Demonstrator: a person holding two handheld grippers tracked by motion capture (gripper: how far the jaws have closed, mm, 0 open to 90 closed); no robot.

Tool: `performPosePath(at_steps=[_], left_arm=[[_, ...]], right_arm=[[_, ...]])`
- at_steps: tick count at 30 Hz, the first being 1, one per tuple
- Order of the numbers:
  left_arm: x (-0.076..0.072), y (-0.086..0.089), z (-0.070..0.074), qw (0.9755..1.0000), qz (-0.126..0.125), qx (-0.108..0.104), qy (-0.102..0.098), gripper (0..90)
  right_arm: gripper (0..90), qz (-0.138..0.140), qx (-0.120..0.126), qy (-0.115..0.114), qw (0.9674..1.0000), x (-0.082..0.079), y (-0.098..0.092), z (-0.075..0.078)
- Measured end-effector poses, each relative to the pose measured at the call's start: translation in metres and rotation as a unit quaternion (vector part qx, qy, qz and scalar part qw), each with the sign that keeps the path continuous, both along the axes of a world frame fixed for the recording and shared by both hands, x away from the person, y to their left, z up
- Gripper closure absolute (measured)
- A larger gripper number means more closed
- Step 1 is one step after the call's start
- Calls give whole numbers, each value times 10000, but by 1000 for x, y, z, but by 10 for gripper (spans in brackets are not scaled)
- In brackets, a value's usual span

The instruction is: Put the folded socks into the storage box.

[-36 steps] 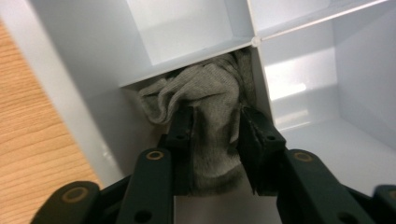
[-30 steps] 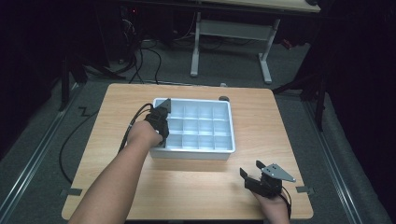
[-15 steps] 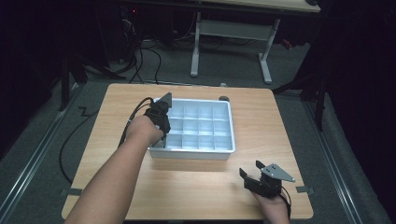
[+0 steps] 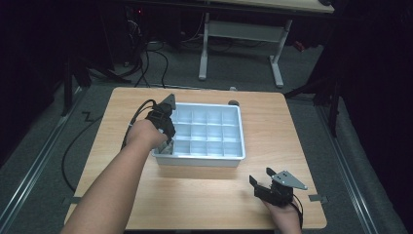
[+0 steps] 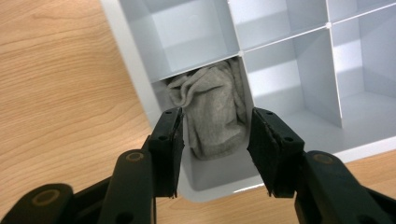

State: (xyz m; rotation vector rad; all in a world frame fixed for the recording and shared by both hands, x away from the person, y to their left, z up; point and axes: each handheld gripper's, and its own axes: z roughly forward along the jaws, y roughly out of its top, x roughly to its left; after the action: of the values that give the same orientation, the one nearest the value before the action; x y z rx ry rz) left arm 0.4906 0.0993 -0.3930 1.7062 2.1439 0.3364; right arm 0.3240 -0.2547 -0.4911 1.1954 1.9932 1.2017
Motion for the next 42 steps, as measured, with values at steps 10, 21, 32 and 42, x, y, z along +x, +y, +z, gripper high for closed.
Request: performPosePath(at_steps=[10, 21, 32, 42], left_arm=[[-9, 30, 9, 9998, 132, -24, -169, 535], [-26, 68, -5, 9996, 220, -45, -168, 533], [-58, 99, -36, 9967, 95, -358, -722, 545], [-102, 109, -75, 9752, -160, -893, -2020, 559]], right_arm=[[252, 68, -52, 17, 10000, 2, 3, -2], [252, 84, -87, 52, 9999, 2, 5, -3], [252, 69, -62, 100, 9999, 2, 5, -4], [252, 76, -118, 80, 9999, 2, 5, -3]])
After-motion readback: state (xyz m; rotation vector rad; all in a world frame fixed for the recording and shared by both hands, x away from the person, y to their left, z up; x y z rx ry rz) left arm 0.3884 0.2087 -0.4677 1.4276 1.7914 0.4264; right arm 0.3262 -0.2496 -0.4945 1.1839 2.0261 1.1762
